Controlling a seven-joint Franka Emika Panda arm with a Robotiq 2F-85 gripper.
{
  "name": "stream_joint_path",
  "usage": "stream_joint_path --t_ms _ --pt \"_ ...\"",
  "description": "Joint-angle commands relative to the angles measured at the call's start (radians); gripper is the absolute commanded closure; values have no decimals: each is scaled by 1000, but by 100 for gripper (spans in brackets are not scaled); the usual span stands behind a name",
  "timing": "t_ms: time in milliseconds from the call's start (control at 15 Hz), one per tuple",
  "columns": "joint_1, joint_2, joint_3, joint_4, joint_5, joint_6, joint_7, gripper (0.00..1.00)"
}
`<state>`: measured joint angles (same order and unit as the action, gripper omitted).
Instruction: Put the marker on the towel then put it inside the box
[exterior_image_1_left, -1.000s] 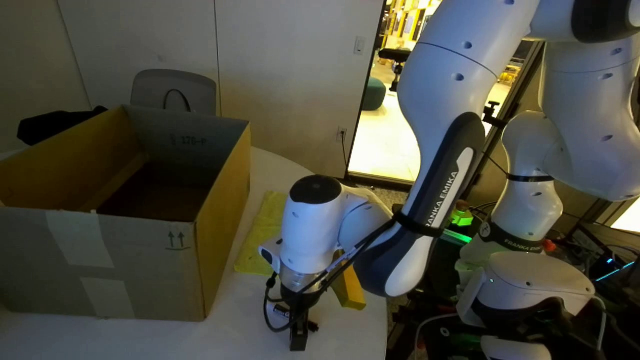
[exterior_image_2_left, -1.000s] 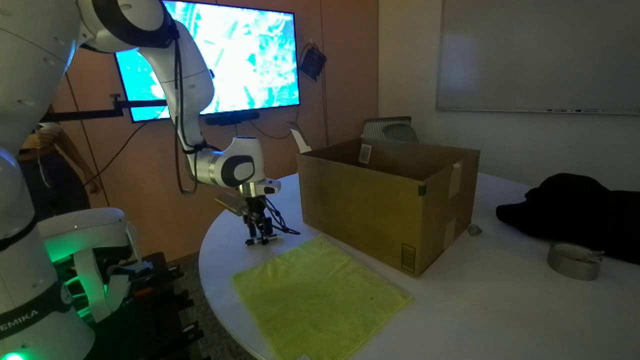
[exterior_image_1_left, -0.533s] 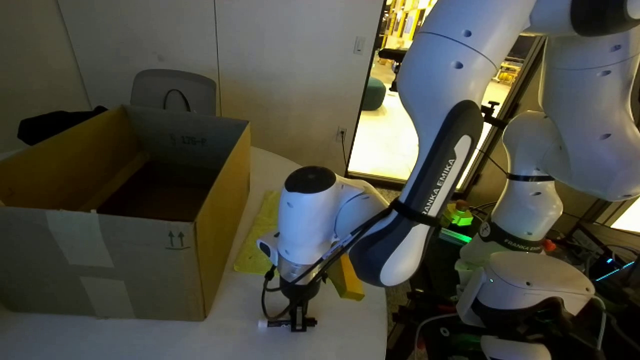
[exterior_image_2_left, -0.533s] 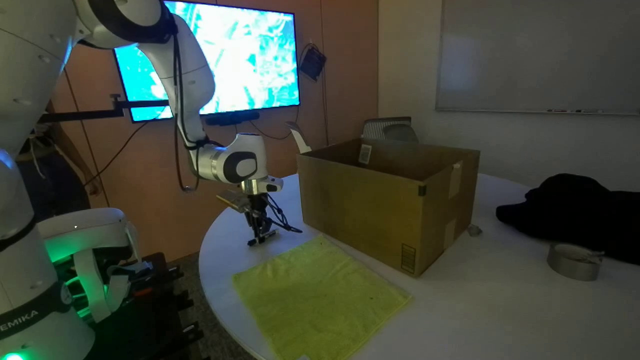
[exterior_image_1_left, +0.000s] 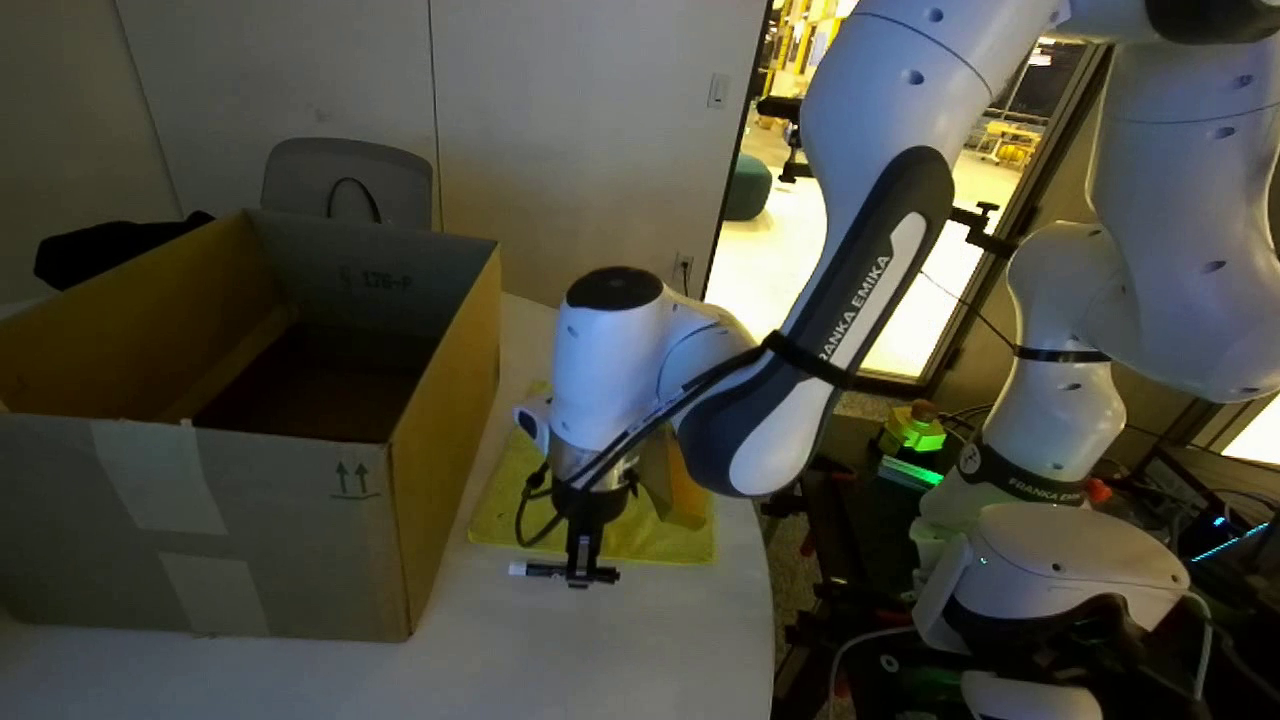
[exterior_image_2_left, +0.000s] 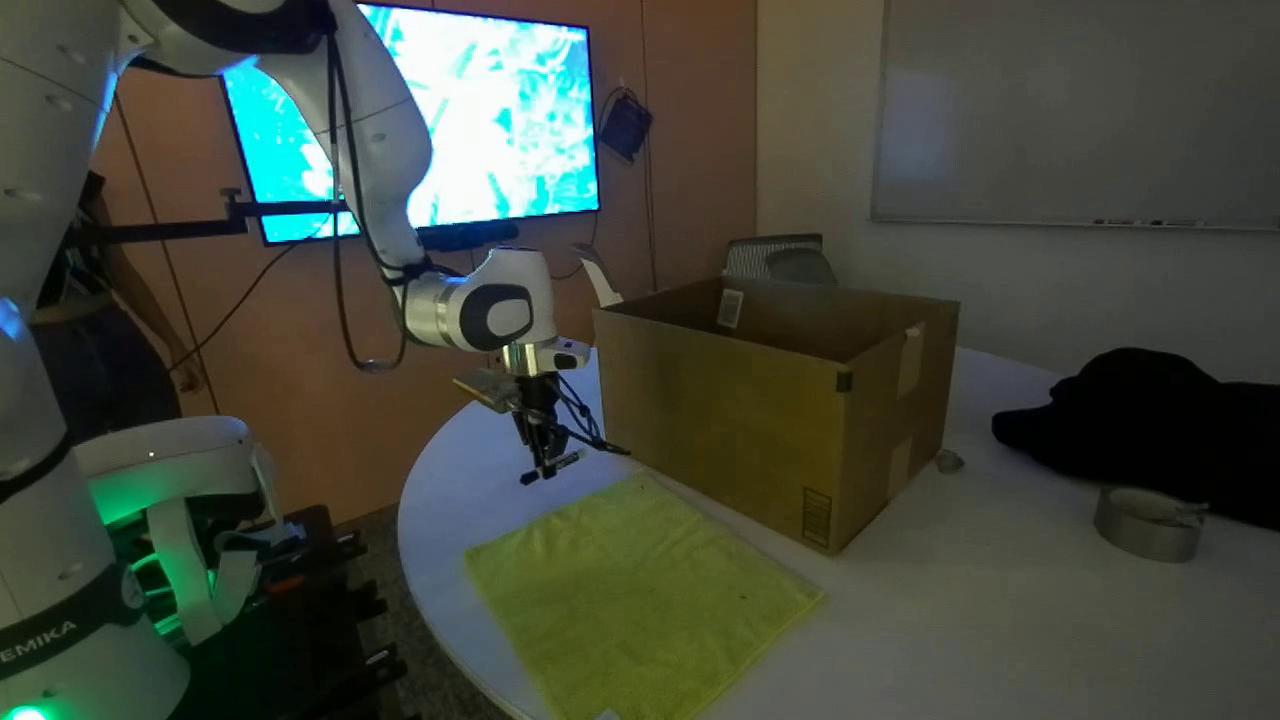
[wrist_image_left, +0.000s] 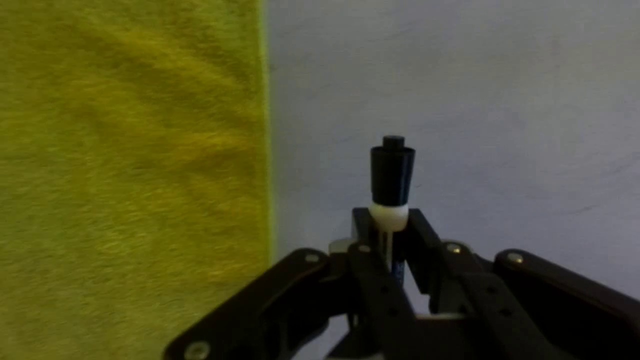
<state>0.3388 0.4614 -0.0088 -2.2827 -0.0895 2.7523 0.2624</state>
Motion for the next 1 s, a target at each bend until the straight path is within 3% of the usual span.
stream_joint_path --t_ms 0,200,400,867,933 --pt "18 -87 -130 -56 -112 -10 100 95" --pt "11 -98 -228 -71 -215 -7 176 95" --pt "5 -72 -273 -65 -274 -13 228 95" --pt "5 6 -276 -38 -326 -89 279 94" --pt "4 12 -273 -40 -322 -90 281 82"
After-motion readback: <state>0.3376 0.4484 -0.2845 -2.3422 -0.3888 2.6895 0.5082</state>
